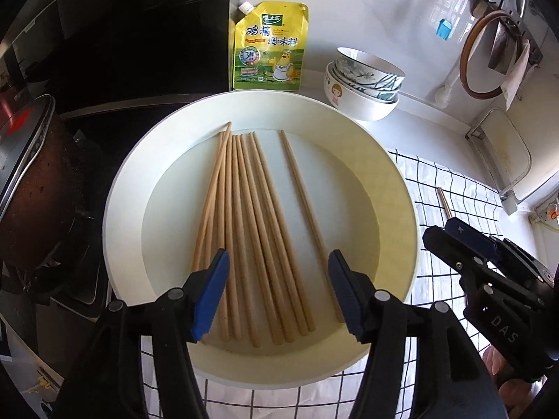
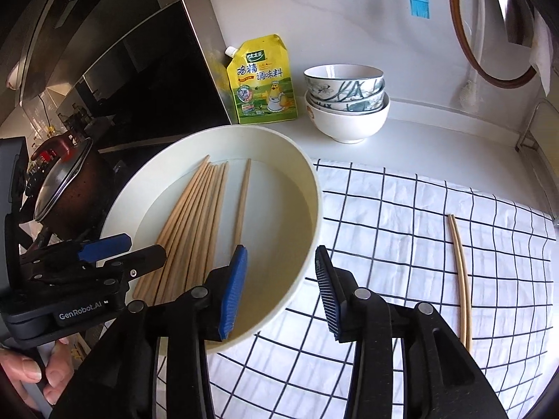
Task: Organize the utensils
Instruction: 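Withdraw both tools from the basin and lower them over the last two chopsticks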
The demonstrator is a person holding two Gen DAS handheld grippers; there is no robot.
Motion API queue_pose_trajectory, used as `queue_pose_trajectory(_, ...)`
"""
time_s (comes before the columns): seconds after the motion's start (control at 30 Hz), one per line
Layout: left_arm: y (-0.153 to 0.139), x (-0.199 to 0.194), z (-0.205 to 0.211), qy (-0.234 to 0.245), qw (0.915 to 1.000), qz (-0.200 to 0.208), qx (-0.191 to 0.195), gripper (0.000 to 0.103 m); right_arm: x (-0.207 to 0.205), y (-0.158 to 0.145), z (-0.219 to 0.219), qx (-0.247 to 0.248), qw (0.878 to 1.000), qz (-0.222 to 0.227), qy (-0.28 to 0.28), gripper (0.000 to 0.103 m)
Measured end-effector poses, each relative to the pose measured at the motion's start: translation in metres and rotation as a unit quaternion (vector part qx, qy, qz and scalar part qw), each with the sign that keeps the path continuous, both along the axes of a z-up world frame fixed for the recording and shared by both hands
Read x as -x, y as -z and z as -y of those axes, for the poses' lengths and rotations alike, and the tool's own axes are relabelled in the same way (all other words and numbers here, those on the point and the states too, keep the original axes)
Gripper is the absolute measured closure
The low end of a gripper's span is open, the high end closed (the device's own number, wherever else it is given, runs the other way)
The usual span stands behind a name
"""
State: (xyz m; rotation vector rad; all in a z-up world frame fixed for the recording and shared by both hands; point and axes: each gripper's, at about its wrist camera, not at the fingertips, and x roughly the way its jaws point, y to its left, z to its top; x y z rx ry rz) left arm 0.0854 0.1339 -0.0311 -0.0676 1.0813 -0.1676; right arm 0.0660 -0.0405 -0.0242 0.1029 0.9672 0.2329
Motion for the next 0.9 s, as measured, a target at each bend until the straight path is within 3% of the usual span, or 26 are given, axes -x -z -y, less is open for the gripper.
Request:
queue_pose_trajectory(0.63,-0.013,0.027,0.111,0.059,0.9982,0.012,0.007,0.037,0.042,-0.006,0.122,0.014,0.997,0.007,0.071,0.056)
queue_pose_trajectory(0.9,-0.008,0.037,0.158,0.087,0.9961,0.008,0.016,0.032,0.053,0.025,0.174,0.039,0.994,-0.017,0.102,0.055)
